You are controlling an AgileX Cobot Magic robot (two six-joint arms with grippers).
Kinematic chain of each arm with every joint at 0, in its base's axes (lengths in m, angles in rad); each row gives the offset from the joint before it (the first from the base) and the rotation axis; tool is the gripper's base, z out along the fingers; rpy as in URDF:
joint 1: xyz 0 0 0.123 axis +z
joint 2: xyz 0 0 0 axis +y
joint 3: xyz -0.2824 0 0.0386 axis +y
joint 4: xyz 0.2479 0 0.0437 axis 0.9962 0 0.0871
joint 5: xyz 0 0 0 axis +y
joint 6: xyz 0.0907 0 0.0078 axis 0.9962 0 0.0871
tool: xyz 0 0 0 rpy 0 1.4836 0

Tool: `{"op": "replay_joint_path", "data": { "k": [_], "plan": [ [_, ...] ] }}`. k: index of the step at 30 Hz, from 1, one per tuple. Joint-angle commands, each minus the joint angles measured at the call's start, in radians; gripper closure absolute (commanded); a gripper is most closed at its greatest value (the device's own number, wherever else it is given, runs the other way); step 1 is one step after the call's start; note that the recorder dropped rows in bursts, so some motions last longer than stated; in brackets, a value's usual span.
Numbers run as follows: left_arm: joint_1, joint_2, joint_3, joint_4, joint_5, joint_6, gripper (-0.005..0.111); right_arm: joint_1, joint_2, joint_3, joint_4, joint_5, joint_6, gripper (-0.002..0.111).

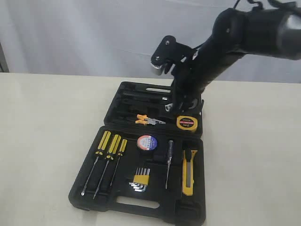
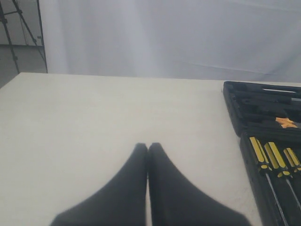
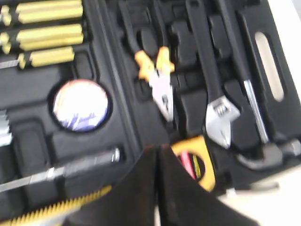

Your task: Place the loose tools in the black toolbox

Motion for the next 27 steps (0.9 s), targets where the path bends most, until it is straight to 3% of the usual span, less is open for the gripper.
{"op": "replay_joint_path", "data": {
  "k": [1, 11, 16, 27],
  "plan": [
    [-0.002, -0.003, 0.002, -0.002, 0.001, -0.001, 0.107, -0.013, -0.197, 0.137, -0.068, 0.013, 0.011, 0.109],
    [-0.002, -0.003, 0.002, -0.002, 0.001, -0.002, 0.107, 0.021, -0.499, 0.308, -0.092, -0.001, 0.028, 0.109],
    [-0.002, -0.003, 0.002, -0.002, 0.001, -0.002, 0.107, 0.156, -0.531, 0.402, -0.092, -0.070, 0.208, 0.109],
    [-0.002, -0.003, 0.002, -0.002, 0.001, -0.002, 0.107, 0.400, -0.531, 0.413, -0.078, -0.107, 0.421, 0.109]
  ]
}}
